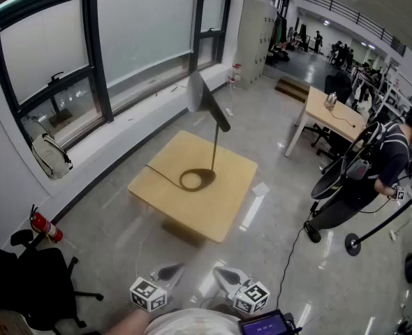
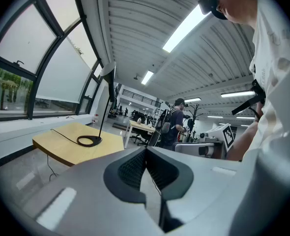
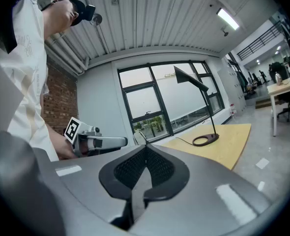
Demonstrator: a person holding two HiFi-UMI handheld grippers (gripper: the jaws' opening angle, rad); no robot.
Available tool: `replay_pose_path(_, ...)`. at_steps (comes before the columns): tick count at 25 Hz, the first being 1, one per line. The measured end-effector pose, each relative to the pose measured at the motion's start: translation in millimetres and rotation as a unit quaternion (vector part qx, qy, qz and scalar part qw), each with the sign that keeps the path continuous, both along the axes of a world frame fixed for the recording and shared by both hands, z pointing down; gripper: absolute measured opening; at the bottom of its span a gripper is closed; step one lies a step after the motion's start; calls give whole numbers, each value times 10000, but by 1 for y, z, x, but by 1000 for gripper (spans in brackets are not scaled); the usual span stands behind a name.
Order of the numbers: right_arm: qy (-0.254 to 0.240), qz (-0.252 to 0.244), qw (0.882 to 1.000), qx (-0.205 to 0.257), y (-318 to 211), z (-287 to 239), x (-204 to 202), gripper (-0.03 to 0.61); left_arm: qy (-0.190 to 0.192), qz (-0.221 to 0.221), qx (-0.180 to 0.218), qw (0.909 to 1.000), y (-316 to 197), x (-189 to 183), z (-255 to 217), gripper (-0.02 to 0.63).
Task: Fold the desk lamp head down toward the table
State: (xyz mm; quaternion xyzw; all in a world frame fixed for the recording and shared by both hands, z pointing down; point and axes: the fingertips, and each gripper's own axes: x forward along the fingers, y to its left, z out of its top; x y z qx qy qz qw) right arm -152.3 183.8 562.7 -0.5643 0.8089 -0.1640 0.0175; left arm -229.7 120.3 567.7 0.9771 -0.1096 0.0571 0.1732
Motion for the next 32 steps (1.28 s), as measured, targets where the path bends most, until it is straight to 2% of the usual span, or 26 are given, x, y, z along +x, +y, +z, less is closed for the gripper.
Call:
replay_pose_path(15,48,-6,9998,198,5,-9,6,21,26,-92,-34,9999,7,6,3,2)
replay_pose_path(32,32,119,9997,194,4,-8,22,21,19,-66,-19,10000,5,19,0,2)
